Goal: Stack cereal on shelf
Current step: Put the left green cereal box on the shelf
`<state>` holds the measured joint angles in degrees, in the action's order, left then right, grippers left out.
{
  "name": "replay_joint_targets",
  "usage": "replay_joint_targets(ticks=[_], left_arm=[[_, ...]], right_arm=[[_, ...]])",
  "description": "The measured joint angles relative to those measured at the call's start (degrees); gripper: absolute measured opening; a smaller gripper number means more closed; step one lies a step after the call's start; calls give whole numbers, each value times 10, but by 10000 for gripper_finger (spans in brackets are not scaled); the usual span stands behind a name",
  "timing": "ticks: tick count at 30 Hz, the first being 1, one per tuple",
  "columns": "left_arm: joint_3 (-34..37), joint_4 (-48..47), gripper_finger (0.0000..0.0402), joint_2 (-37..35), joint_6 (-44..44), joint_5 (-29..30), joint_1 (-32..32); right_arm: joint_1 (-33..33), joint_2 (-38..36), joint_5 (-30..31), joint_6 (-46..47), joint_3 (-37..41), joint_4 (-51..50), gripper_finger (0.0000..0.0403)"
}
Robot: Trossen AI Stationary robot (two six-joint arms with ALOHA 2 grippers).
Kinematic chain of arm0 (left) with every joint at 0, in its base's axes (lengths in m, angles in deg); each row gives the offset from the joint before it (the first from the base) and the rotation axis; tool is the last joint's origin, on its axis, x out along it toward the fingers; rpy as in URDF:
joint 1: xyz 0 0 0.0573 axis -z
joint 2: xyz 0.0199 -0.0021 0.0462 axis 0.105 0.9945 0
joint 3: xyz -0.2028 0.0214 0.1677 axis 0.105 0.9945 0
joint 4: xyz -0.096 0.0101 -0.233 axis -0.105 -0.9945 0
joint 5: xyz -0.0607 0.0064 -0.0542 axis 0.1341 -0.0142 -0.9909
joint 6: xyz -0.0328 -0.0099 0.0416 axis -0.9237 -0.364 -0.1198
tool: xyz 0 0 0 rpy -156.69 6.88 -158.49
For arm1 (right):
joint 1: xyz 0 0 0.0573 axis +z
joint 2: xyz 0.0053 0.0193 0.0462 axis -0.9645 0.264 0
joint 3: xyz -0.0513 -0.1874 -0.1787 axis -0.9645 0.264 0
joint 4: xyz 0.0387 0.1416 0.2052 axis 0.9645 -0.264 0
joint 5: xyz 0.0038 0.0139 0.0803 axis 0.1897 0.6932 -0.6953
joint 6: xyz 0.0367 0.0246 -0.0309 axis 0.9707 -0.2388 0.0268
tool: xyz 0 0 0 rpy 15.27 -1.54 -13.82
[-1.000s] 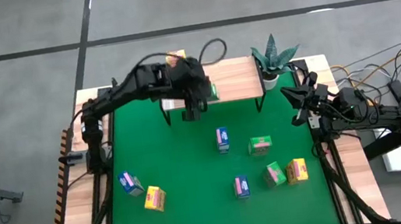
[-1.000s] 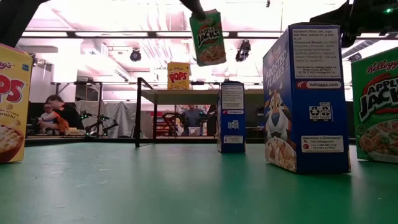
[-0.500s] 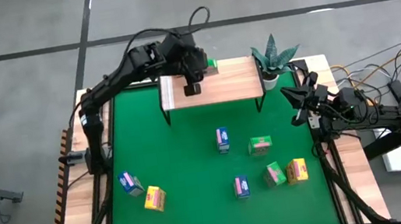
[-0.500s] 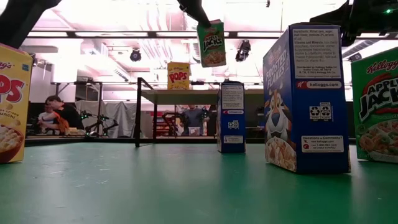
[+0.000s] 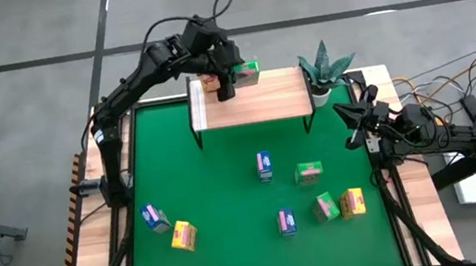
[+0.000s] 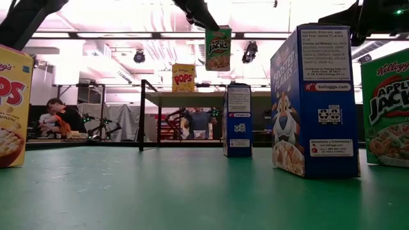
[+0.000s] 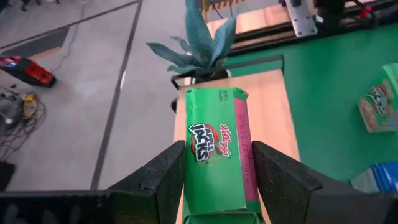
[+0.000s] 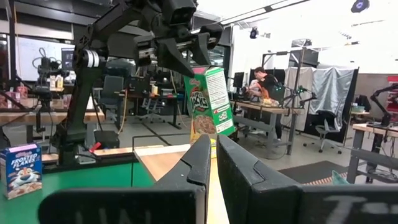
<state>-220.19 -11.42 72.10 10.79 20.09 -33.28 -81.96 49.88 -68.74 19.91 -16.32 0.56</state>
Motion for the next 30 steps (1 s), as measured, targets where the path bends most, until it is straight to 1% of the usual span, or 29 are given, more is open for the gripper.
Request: replay_joint_targets(ticks=[19,25,30], left_arm=[[-1,24,165,82,1,2,-12],[-1,36,166,80,-7,2,-24],[-1,34,180,80,-17,2,-34]], right_arm=[[0,0,5,-29,0,4,18],[0,0,5,-35,0,4,18],[0,0,5,-41,0,4,18]])
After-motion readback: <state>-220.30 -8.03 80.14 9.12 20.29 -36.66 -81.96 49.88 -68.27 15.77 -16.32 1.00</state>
